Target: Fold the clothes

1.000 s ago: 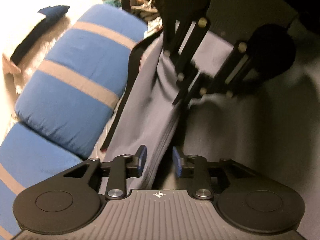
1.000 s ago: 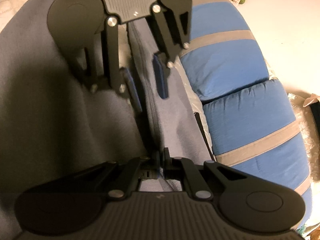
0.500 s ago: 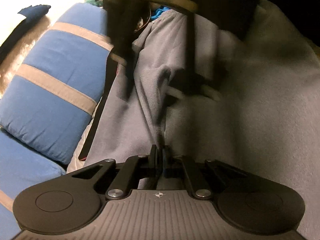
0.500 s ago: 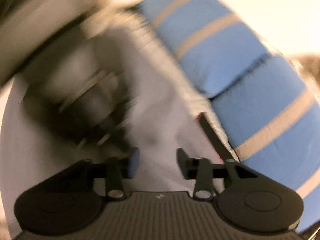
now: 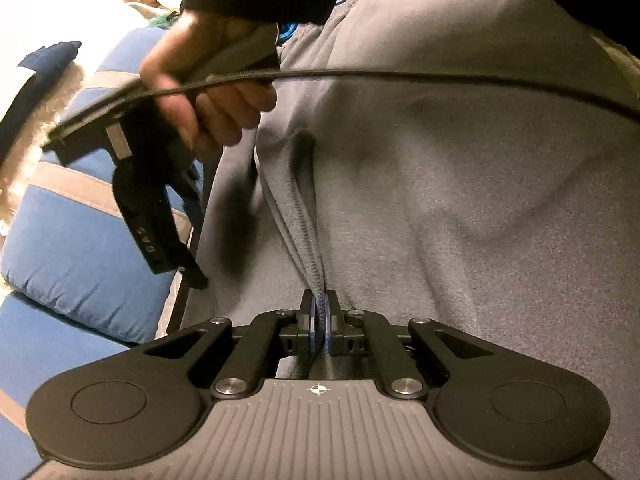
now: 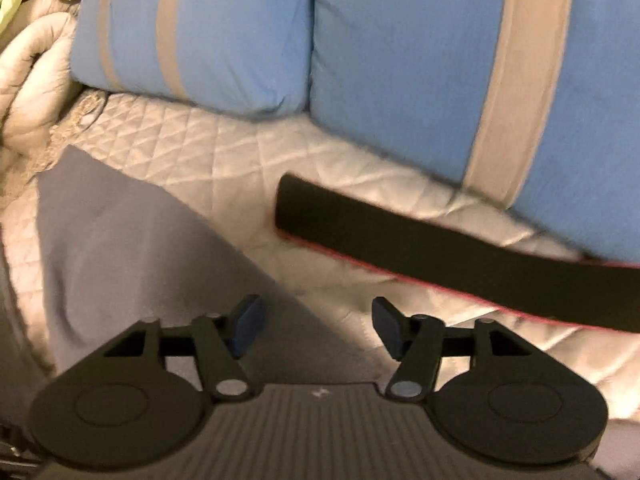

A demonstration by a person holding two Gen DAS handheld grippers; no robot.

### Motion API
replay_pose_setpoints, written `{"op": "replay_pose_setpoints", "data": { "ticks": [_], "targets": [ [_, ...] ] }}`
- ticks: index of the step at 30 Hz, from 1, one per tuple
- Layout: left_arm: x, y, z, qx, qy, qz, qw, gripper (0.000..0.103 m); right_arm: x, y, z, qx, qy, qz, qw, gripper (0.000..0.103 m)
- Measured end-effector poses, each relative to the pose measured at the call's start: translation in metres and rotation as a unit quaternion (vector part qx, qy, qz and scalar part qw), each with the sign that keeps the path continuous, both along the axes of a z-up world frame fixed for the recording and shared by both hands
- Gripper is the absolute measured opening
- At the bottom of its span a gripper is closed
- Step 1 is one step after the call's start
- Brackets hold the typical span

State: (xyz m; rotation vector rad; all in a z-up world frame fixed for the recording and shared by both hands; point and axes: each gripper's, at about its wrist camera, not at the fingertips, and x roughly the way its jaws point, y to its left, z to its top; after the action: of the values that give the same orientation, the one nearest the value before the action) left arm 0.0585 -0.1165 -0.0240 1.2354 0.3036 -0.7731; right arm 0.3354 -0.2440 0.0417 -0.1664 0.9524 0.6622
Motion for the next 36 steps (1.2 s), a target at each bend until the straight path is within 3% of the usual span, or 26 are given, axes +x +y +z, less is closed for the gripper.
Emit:
{"op": "replay_pose_setpoints", "data": {
  "ticks": [1, 2, 4, 6, 10, 12, 15, 17, 19, 24, 29, 36],
  "targets": [
    [0.000, 0.002, 0.000, 0.000, -0.001, 0.000, 1.0000, 0.004, 0.000, -0.001, 0.000, 0.001, 0.002, 0.008, 1.000, 0.004],
    [0.001, 0.003, 0.000, -0.001, -0.003, 0.001, 1.0000, 0.004, 0.000, -0.002, 0.000, 0.002, 0.005, 0.016, 1.000, 0.002],
    [0.003, 0.006, 0.001, -0.003, -0.009, 0.005, 0.9999, 0.004, -0.011, -0.001, 0.009, 0.000, -0.047, 0.020, 0.999, 0.001],
    [-0.017, -0.016, -0.005, -0.005, -0.021, 0.012, 0.9997, 0.004, -0.019, 0.004, 0.021, 0.002, -0.112, 0.021, 0.994, 0.001],
    [-0.004, -0.020, -0.008, -0.006, -0.045, 0.040, 0.9982, 0.004, -0.045, 0.015, 0.037, -0.023, -0.263, 0.022, 0.964, 0.001],
    [-0.001, -0.021, -0.009, -0.008, -0.029, 0.049, 0.9984, 0.004, -0.049, 0.025, 0.031, -0.064, -0.288, 0.038, 0.955, 0.001],
    [-0.001, -0.022, -0.009, -0.005, -0.015, 0.052, 0.9985, 0.003, -0.048, 0.038, 0.009, -0.122, -0.288, 0.052, 0.948, 0.005],
    [-0.002, -0.024, -0.008, -0.006, -0.012, 0.053, 0.9985, 0.003, -0.045, 0.044, 0.000, -0.152, -0.283, 0.037, 0.946, 0.027],
    [-0.004, -0.024, -0.005, -0.009, -0.006, 0.054, 0.9985, 0.003, -0.042, 0.040, 0.002, -0.144, -0.286, -0.003, 0.947, 0.033],
    [-0.015, -0.011, -0.002, -0.002, -0.007, 0.051, 0.9987, 0.004, -0.057, 0.014, 0.021, -0.120, -0.261, -0.015, 0.958, 0.062],
    [-0.016, -0.011, -0.001, 0.014, -0.020, 0.051, 0.9984, 0.004, -0.100, -0.016, 0.026, -0.097, -0.211, 0.021, 0.973, 0.064],
    [-0.012, -0.021, 0.000, 0.024, -0.044, 0.071, 0.9962, 0.004, -0.155, -0.023, 0.010, -0.106, -0.183, 0.073, 0.975, 0.065]
  ]
}}
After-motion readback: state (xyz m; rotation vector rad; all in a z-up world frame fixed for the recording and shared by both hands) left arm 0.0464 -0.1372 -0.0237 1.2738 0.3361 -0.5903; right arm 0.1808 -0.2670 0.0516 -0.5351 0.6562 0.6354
